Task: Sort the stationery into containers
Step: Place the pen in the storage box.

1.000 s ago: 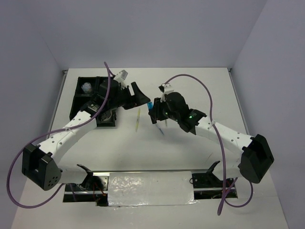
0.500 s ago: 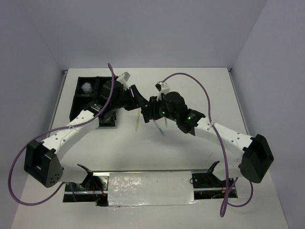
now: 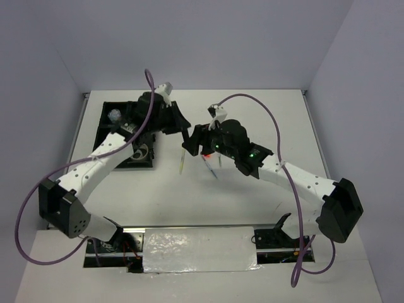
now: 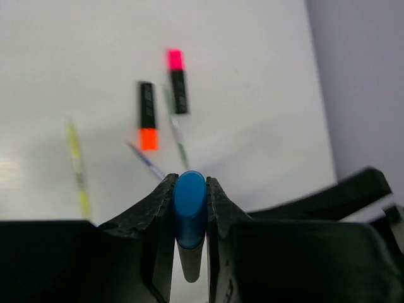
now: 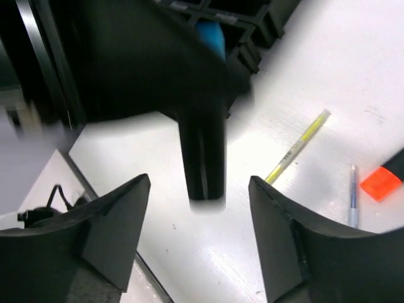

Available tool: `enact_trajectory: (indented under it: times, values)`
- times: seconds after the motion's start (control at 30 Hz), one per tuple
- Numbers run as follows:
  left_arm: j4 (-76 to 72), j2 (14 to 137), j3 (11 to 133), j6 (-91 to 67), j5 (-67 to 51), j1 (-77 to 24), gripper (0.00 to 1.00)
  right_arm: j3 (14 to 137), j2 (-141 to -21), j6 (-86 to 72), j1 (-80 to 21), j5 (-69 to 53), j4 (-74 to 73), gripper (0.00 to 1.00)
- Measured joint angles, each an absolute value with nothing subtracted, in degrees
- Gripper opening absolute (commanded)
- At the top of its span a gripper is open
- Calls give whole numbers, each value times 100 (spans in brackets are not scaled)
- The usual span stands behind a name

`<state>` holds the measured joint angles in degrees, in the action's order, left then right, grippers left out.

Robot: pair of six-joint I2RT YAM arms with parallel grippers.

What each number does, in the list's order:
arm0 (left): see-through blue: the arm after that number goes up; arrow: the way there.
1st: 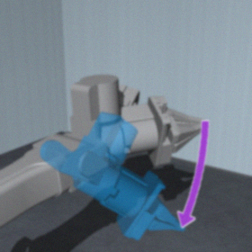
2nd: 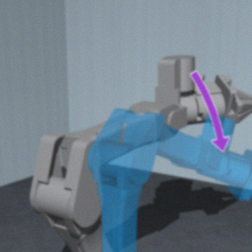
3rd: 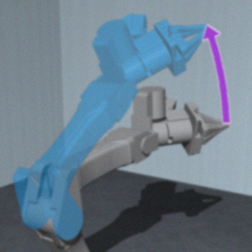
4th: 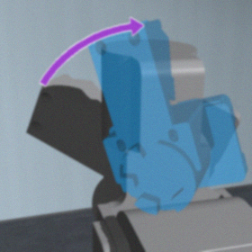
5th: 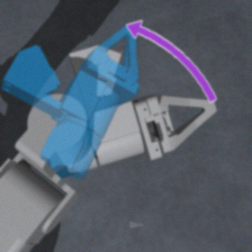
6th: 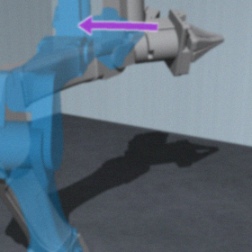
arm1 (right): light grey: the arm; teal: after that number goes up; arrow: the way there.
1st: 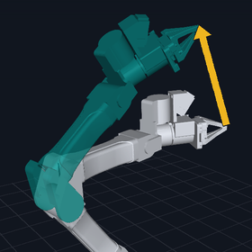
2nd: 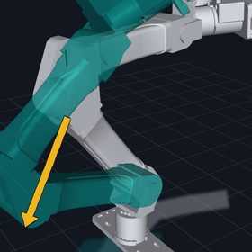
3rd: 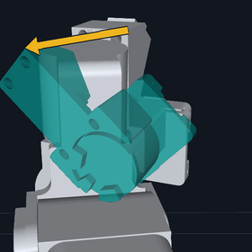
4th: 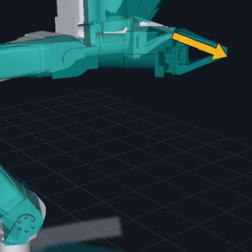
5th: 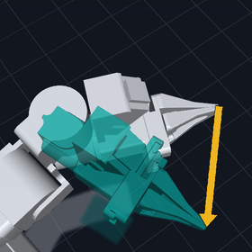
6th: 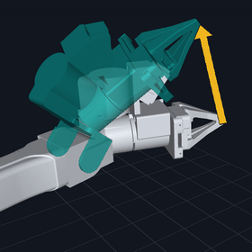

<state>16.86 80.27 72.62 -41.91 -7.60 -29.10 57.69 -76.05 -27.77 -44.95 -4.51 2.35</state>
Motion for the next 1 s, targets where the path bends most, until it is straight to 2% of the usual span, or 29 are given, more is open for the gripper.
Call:
enact_trajectory:
  times: [0.03, 0.23, 0.4, 0.47, 0.57, 0.63, 0.7, 0.73, 0.8, 0.83, 0.87, 0.9, 1.0]
  values:
    - [1852, 8202, 7566, -4091, -552, -2851, 0, 5749, -7575, -2797, -4460, -397, 222, 77]
    - [2891, 9614, 9502, -3662, 930, -1765, 1, 5234, -6908, -3116, -3607, 64, -102, 78]
    - [3723, 11587, 11668, -3286, 1710, -801, 4, 4737, -6346, -3234, -3002, 132, -331, 78]
    - [3846, 12278, 12403, -3122, 1811, -602, 9, 4672, -6241, -3197, -2995, 126, -447, 78]
    - [3852, 12731, 12597, -2978, 1811, -436, 22, 4606, -6090, -3138, -2993, 115, -609, 78]
    - [3806, 12757, 12381, -2910, 1761, -364, 26, 4547, -5977, -3092, -2993, 108, -650, 78]
    - [3741, 12757, 12248, -2869, 1688, -314, 37, 4528, -5924, -3052, -2980, 104, -705, 78]
    - [3697, 12757, 12219, -2858, 1647, -294, 47, 4528, -5922, -3033, -2978, 102, -707, 78]
    - [3618, 12757, 12195, -2858, 1590, -274, 61, 4528, -5946, -2991, -2974, 102, -735, 78]
    - [3555, 12757, 12193, -2851, 1557, -270, 75, 4530, -5981, -2974, -2974, 104, -740, 79]
    - [3496, 12757, 12193, -2834, 1520, -272, 85, 4532, -6027, -2956, -2974, 108, -740, 79]
    - [3450, 12757, 12182, -2842, 1483, -272, 99, 4534, -6108, -2936, -2974, 110, -738, 79]
    - [3411, 12757, 12167, -2891, 1402, -272, 99, 4729, -6654, -2884, -2954, 167, -886, 79]
